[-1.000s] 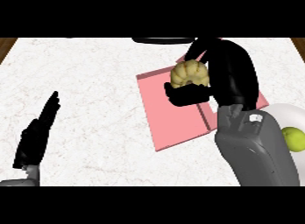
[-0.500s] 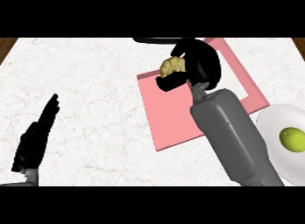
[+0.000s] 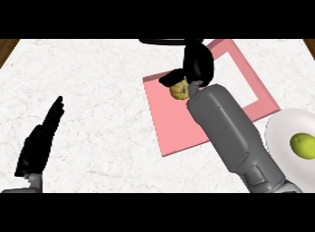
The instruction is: Pick the squash from the plate and place it in the cardboard box
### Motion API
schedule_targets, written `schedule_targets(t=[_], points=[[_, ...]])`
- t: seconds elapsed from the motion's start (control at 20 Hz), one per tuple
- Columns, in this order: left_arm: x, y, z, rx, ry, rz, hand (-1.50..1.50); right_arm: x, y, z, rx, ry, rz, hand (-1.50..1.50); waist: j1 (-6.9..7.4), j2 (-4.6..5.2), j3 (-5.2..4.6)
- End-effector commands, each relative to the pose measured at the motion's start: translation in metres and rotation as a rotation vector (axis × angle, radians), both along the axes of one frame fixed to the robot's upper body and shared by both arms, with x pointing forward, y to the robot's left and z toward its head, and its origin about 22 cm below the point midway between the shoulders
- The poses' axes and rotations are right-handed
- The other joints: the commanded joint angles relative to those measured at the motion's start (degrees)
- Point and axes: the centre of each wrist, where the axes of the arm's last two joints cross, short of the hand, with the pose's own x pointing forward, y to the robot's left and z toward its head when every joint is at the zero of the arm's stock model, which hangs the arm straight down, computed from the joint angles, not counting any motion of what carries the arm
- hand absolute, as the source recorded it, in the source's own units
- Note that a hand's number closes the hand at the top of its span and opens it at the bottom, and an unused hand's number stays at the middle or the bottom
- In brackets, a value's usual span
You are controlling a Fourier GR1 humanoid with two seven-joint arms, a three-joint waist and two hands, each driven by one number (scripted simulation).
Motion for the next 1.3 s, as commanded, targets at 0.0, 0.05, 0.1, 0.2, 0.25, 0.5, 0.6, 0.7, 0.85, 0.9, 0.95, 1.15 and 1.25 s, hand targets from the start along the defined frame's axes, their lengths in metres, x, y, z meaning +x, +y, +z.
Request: schedule_targets(t=[0.0,0.05,0.1,0.2,0.25,0.5,0.6,0.7,0.85,0.9,0.95,1.15,1.25], points=[[-0.011,0.009,0.005,0.000,-0.015,0.000,0.00,0.007,-0.011,-0.001,0.135,-0.126,-0.064,-1.50,0.12,-0.05,0.02],[0.004,0.022,-0.005,0.006,-0.002,0.026,0.00,0.003,-0.017,-0.001,0.183,-0.193,-0.113,-1.50,-0.86,0.13,-0.02],[-0.004,0.002,0.001,0.005,-0.012,0.007,0.00,0.007,-0.016,0.012,0.217,-0.233,-0.140,-1.50,-0.52,-0.10,0.03],[0.009,-0.006,-0.004,-0.015,-0.002,0.016,0.00,0.006,-0.025,0.007,0.299,-0.267,-0.162,-1.50,-0.98,0.04,0.02],[0.001,0.009,-0.001,-0.002,0.000,0.032,0.00,0.005,-0.029,0.021,0.347,-0.285,-0.166,-1.50,-1.36,-0.29,0.02],[-0.005,0.009,-0.002,0.000,0.000,0.040,0.00,-0.008,-0.070,0.021,0.513,-0.395,-0.227,-1.50,-2.07,-0.66,0.06],[-0.015,0.020,-0.023,-0.015,0.024,0.057,0.00,-0.015,-0.102,0.020,0.513,-0.431,-0.265,-1.50,-2.38,-0.61,-0.01],[-0.014,0.020,-0.004,0.009,0.012,0.046,0.00,-0.020,-0.136,0.035,0.525,-0.450,-0.336,-1.50,-2.51,-0.79,0.01],[-0.017,0.019,-0.010,-0.009,0.015,0.045,0.00,-0.049,-0.184,0.031,0.500,-0.466,-0.385,-1.50,-3.09,-0.85,-0.01],[-0.006,0.019,-0.007,-0.002,-0.017,0.052,0.00,-0.050,-0.210,0.036,0.509,-0.491,-0.388,-1.50,-2.95,-0.57,0.01],[-0.001,0.011,-0.003,-0.003,0.004,0.071,0.00,-0.063,-0.222,0.027,0.518,-0.496,-0.405,-1.50,-3.18,-0.62,0.04],[-0.014,0.006,-0.027,-0.010,0.016,0.076,0.00,-0.114,-0.269,0.039,0.508,-0.481,-0.363,-1.50,-3.61,-0.74,-0.02],[-0.007,0.013,0.013,-0.016,0.013,0.042,0.00,-0.132,-0.296,0.034,0.510,-0.499,-0.371,-1.50,-2.74,-0.70,0.05]])
